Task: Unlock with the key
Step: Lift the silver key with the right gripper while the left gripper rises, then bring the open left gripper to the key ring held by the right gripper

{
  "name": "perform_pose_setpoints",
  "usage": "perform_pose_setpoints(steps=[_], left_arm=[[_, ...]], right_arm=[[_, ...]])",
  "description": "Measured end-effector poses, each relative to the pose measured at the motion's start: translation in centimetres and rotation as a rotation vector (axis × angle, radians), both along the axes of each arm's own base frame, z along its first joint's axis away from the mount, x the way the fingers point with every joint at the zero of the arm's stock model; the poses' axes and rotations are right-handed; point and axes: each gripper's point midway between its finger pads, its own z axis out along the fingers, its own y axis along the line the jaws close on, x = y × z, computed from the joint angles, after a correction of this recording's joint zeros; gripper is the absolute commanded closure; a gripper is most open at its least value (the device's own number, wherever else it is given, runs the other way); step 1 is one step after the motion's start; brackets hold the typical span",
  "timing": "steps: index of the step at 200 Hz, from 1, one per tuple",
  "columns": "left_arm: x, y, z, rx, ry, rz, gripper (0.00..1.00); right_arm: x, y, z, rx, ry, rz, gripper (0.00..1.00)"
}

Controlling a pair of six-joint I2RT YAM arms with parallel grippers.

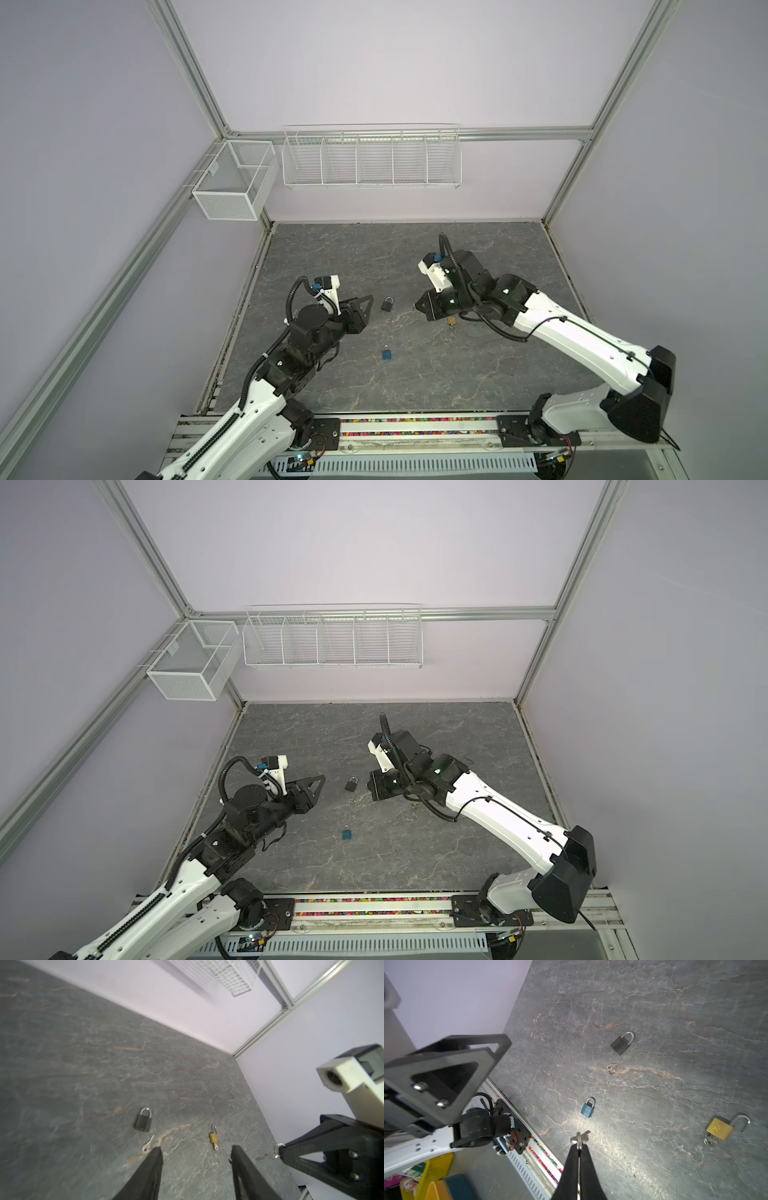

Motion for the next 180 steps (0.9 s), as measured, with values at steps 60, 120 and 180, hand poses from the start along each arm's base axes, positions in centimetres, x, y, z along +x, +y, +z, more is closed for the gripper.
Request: perform_pose_setpoints(steps=[60,120,180], left_arm=[[-3.4,-8.5,2.0,0.086,-0.389,-0.319,0.54],[-3.1,-12.6,0.4,0.163,-0.533,-0.389,0.58],[-2.6,-13.9,1.6,0.13,-0.613,-0.39,0.62]], right_arm=[[0.4,-2.4,3.0,0.036,0.072,-0.12,0.93],[-0.2,-2.9,3.9,0.034,0.099,-0.125,0.93],[-0.5,-2.9,4.0,0.037,0.111,-0.121,0.93]])
